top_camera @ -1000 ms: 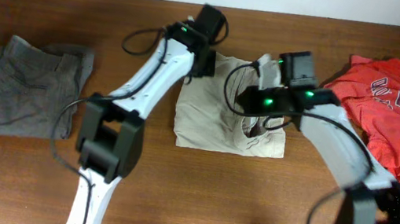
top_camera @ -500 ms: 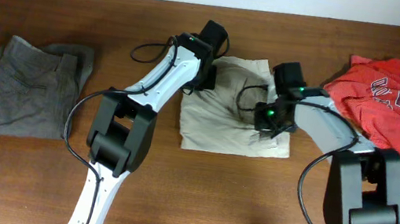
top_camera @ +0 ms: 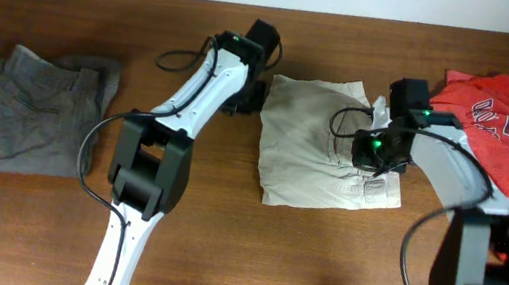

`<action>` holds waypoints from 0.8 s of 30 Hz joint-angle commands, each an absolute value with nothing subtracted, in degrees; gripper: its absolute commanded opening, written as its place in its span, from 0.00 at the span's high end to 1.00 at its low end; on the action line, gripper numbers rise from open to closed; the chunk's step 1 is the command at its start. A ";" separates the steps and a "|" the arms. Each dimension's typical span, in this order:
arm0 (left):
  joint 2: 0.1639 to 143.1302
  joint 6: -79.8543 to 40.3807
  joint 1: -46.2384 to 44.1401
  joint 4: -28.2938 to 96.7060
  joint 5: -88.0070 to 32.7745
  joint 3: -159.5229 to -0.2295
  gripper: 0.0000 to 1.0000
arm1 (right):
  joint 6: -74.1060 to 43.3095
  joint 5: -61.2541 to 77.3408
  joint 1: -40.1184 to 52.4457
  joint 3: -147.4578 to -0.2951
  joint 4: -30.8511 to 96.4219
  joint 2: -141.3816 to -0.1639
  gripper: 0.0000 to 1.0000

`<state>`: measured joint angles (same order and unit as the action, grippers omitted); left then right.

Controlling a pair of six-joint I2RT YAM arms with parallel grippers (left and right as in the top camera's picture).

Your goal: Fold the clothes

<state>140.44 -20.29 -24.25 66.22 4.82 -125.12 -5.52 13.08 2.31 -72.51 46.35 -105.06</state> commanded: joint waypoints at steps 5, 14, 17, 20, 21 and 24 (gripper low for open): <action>135.04 -19.59 -21.63 68.71 -10.52 -126.67 0.44 | -8.97 12.58 2.04 -72.34 47.00 -92.62 0.83; 135.04 -19.57 -20.40 62.30 -31.64 -116.38 0.18 | -9.04 12.60 2.07 -72.34 50.39 -89.34 0.58; 135.04 -19.57 -20.40 57.43 -37.23 -112.09 0.14 | -9.04 12.62 2.07 -72.34 50.72 -89.34 0.58; 135.04 -19.64 -20.40 53.17 -40.38 -107.96 0.13 | -8.82 12.60 2.07 -72.34 50.96 -89.34 0.58; 135.04 -19.64 -20.47 52.18 -40.75 -106.87 0.13 | -8.82 12.60 2.07 -72.34 51.00 -89.34 0.58; 135.04 -19.86 -20.93 48.49 -42.81 -103.07 0.08 | -8.82 12.60 2.07 -72.34 51.00 -89.34 0.57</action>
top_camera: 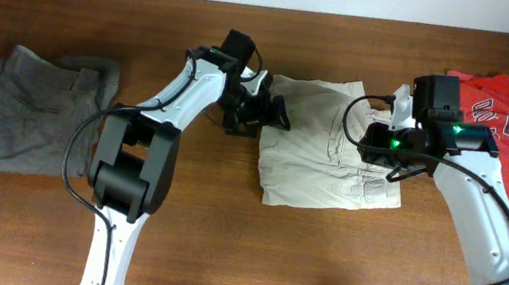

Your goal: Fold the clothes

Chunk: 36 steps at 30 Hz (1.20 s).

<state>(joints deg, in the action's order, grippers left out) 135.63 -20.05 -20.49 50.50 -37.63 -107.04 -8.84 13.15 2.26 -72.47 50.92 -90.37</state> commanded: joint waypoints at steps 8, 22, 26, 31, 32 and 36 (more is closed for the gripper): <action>135.04 -21.37 -23.18 42.39 -44.14 -98.61 0.07 | -8.86 12.62 2.07 -72.34 50.81 -89.34 0.58; 135.02 -15.46 -26.33 38.13 -43.38 -98.61 0.92 | -8.88 12.64 2.17 -72.34 51.11 -89.34 0.58; 134.61 -11.86 -25.54 38.61 -48.45 -98.61 1.00 | -8.86 12.60 2.17 -72.34 51.72 -89.34 0.58; 129.05 -11.88 -20.49 40.82 -48.27 -98.63 0.99 | -8.84 11.35 2.17 -72.34 53.43 -89.34 0.58; 127.07 -11.86 -19.11 40.99 -48.21 -98.63 1.00 | -8.84 11.00 2.17 -72.34 53.63 -89.34 0.58; 117.10 -13.65 -12.69 40.47 -44.86 -98.63 1.00 | -8.84 10.70 2.17 -72.34 53.76 -89.34 0.58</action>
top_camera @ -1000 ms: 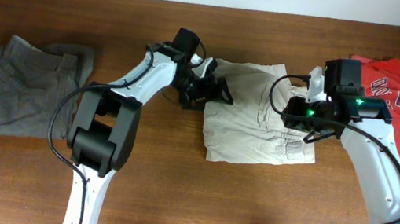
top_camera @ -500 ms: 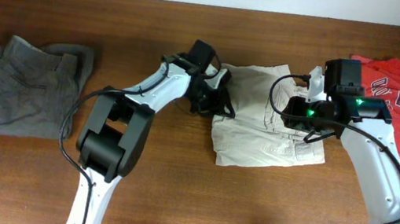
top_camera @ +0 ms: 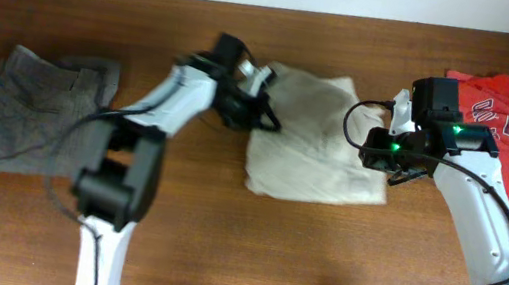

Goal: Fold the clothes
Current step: 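Lift the folded shorts with the left gripper and carry them left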

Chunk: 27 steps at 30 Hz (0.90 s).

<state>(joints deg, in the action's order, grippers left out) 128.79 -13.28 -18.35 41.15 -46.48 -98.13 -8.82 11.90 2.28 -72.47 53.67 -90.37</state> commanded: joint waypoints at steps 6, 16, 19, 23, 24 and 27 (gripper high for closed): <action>107.68 -18.59 -3.42 36.12 -42.19 -98.63 1.00 | -8.86 10.70 2.17 -72.34 53.67 -89.34 0.57; 106.50 -23.55 15.97 32.45 -42.15 -98.59 0.99 | -8.86 10.72 2.17 -72.34 53.82 -89.34 0.58; 106.50 -23.05 21.50 29.93 -42.50 -98.59 1.00 | -8.86 10.72 2.17 -72.34 53.82 -89.34 0.58; 106.78 -23.40 26.50 24.36 -46.94 -98.59 1.00 | -8.86 10.70 2.17 -72.34 53.80 -89.34 0.58; 106.94 -24.23 27.14 22.83 -47.62 -98.59 1.00 | -8.86 10.70 2.17 -72.34 53.80 -89.34 0.58; 107.55 -24.88 28.08 17.21 -48.95 -98.61 1.00 | -8.86 10.72 2.17 -72.34 53.91 -89.34 0.57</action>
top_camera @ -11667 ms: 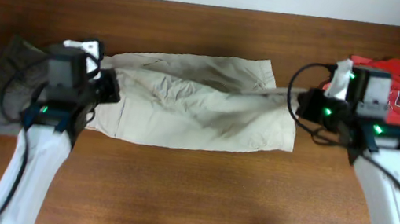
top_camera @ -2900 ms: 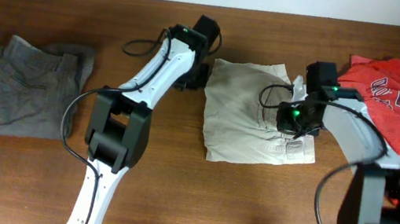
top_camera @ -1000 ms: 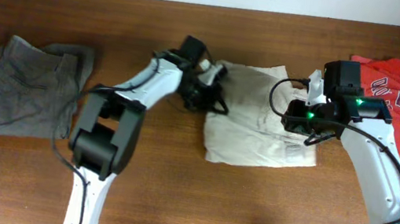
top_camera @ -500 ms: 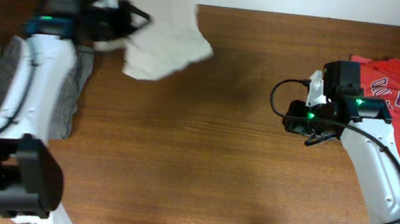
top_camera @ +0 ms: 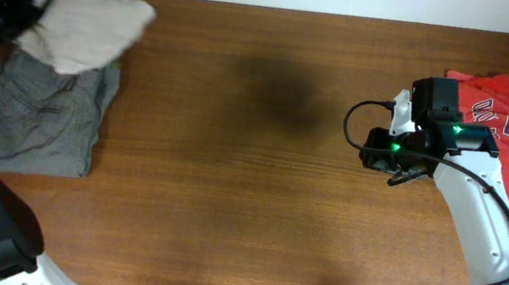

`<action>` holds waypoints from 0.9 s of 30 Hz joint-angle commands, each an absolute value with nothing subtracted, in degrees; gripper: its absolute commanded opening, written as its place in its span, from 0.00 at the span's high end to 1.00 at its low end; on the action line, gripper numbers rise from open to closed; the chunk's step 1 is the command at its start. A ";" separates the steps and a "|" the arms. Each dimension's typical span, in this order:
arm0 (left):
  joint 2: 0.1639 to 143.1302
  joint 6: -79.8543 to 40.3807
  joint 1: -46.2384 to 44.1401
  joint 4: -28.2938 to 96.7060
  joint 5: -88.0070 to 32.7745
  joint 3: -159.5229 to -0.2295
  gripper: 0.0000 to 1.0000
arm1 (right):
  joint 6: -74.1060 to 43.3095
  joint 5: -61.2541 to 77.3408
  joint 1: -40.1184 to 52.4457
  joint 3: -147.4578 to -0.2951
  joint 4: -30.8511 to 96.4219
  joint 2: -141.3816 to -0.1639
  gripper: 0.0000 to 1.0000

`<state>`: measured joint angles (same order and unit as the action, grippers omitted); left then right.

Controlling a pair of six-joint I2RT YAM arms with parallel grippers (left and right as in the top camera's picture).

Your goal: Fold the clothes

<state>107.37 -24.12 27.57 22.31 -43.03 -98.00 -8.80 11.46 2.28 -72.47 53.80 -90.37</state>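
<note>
The folded beige shorts hang in the air at the far left, blurred, partly above the folded grey garment that lies on the table. My left gripper is shut on the beige shorts at their left edge. A crumpled red shirt lies at the right edge. Just left of that shirt, my right gripper hovers over bare wood with nothing seen in it; its fingers are too dark to read.
The brown wooden table runs to a white wall at the back. The left arm's base links stand at the lower left corner, and the right arm's links curve down along the right side.
The beige shorts have left the middle of the table and now hang at the far left over the grey garment, held by my left gripper. The right arm has stayed put.
The beige shorts lay spread in the middle, with my left gripper at their left edge and my right gripper on their right part. Then the left gripper gripped that edge, and the shorts showed folded and more compact. Now they are at the far left above the grey pile.
</note>
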 commanded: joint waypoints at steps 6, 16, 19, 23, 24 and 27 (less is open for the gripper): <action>109.06 -26.11 28.16 9.61 -50.24 -98.61 1.00 | -8.84 10.68 2.17 -72.34 55.81 -89.34 0.58; 114.32 -14.57 28.29 25.08 -44.95 -98.59 1.00 | -8.82 10.63 2.17 -72.34 57.47 -89.34 0.58; 114.72 -11.22 28.75 31.38 -40.88 -98.59 1.00 | -8.84 10.24 2.17 -72.34 57.45 -89.34 0.58; 114.69 -9.56 30.39 30.72 -42.63 -98.94 1.00 | -8.84 9.78 2.17 -72.34 57.17 -89.34 0.58; 114.69 -9.76 30.92 29.58 -44.34 -99.35 1.00 | -8.84 9.80 2.17 -72.34 56.97 -89.34 0.58; 114.69 -12.10 31.86 24.25 -49.25 -100.60 1.00 | -8.84 9.80 2.17 -72.34 56.77 -89.34 0.58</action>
